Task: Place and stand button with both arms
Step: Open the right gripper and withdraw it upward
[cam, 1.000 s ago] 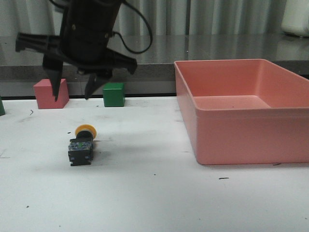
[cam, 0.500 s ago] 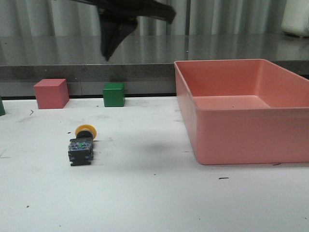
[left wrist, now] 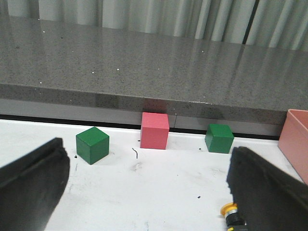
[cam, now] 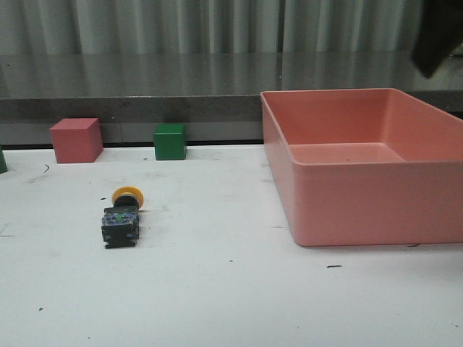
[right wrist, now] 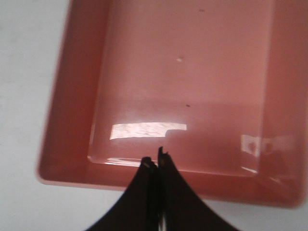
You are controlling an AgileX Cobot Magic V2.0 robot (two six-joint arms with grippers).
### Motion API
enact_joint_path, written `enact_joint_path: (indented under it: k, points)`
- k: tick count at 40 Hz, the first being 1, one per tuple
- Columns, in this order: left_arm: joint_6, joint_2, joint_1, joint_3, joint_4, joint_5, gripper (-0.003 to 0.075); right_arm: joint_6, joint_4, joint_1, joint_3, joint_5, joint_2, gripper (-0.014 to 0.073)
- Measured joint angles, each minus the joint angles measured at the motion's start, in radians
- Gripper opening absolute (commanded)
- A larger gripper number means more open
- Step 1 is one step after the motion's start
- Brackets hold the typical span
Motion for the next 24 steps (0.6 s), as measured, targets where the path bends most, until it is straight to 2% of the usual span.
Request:
enact_joint_path:
  k: [6, 24]
  points:
    - [0.0, 0.0, 0.0, 0.0, 0.0, 0.0, 0.064, -0.012, -0.027, -0.049, 0.177, -0.066, -0.201, -0.0064]
    - [0.0, 0.0, 0.0, 0.0, 0.0, 0.0, 0.064, -0.016, -0.123, -0.049, 0.654, -0.251, -0.813, -0.0068]
